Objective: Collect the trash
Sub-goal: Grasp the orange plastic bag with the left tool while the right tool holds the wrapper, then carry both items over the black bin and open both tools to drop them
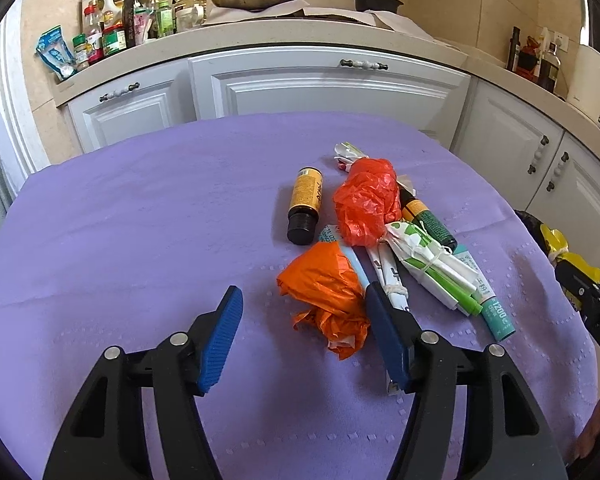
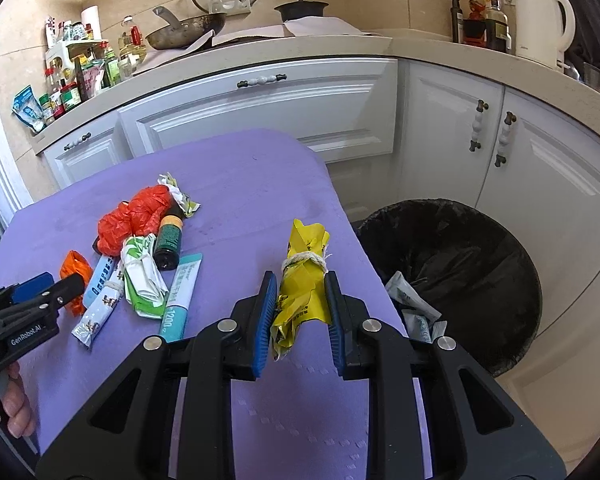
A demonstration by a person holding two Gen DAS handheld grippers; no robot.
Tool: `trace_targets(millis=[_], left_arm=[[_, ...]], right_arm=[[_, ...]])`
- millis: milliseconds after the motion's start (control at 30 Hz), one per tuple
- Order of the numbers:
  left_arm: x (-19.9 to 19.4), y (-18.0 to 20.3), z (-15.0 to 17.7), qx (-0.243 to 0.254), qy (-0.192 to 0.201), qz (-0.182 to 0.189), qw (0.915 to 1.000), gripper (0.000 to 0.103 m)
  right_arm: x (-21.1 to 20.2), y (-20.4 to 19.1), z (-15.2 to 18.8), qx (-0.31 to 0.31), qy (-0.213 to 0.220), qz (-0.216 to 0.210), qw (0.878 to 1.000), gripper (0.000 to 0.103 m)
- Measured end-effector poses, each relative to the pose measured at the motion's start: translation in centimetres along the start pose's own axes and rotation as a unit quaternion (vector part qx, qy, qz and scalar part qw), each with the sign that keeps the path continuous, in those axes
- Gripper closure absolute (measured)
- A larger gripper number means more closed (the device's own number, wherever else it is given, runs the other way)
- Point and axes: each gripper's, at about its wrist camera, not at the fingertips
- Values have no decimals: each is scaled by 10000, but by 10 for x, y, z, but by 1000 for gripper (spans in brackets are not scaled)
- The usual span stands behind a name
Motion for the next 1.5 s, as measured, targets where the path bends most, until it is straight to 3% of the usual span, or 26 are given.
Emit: trace_targets(millis=[267, 633, 1033, 1200, 1500], left_arm=[[7, -1, 0, -70, -121, 198, 9997, 41], [13, -1, 2, -105, -304, 400, 9987, 68], [-23, 1, 0, 4, 305, 207, 9993, 69], [-40, 19, -7, 89, 481, 417, 9979, 69], [-44, 90, -7, 540, 599, 911, 9926, 69]], right_arm=[[1, -4, -2, -36, -25, -37, 10000, 79], [1, -4, -2, -30, -38, -31, 10000, 79], [-14, 13, -2, 86, 176, 129, 9997, 79], [-25, 33, -2, 154, 301, 342, 9988, 79], [-36, 87, 4, 394, 355, 838, 9951, 79]])
Point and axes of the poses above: each gripper's, at about its wrist camera, not at the fingertips, and x roughly the way its jaws point, y to its right, z to its underside, and after that the axes turned 7 degrees about -x, right-handed
